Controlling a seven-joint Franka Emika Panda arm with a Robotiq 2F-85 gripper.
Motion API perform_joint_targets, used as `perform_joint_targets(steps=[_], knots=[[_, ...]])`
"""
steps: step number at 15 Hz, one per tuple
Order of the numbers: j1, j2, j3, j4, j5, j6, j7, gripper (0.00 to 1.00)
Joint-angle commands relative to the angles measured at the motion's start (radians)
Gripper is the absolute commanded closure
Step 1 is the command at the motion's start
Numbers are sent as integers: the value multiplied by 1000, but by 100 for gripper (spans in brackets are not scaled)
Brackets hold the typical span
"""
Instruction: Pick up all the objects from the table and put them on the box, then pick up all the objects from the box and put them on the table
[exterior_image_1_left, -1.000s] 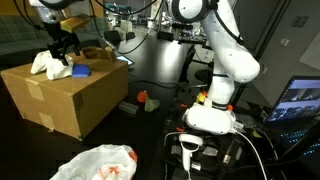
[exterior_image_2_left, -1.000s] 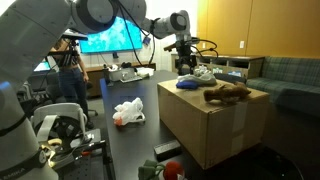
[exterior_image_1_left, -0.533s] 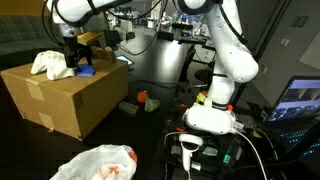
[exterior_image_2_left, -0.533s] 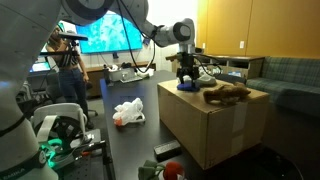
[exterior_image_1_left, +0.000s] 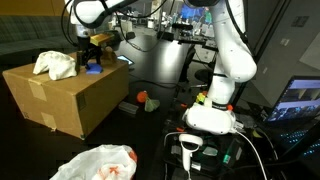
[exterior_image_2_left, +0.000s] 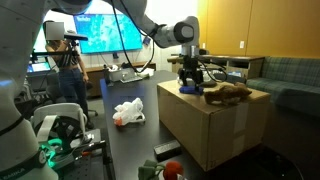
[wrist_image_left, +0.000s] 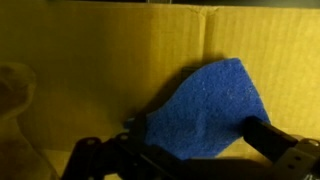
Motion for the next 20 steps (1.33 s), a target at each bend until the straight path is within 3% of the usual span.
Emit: perform_joint_targets(steps=[1, 12, 20], knots=[[-31, -51, 9, -94, 13, 45, -34, 0], [-66, -70, 16, -83, 93, 12, -31, 0], [-61, -43, 7, -16, 153, -36, 66, 0]])
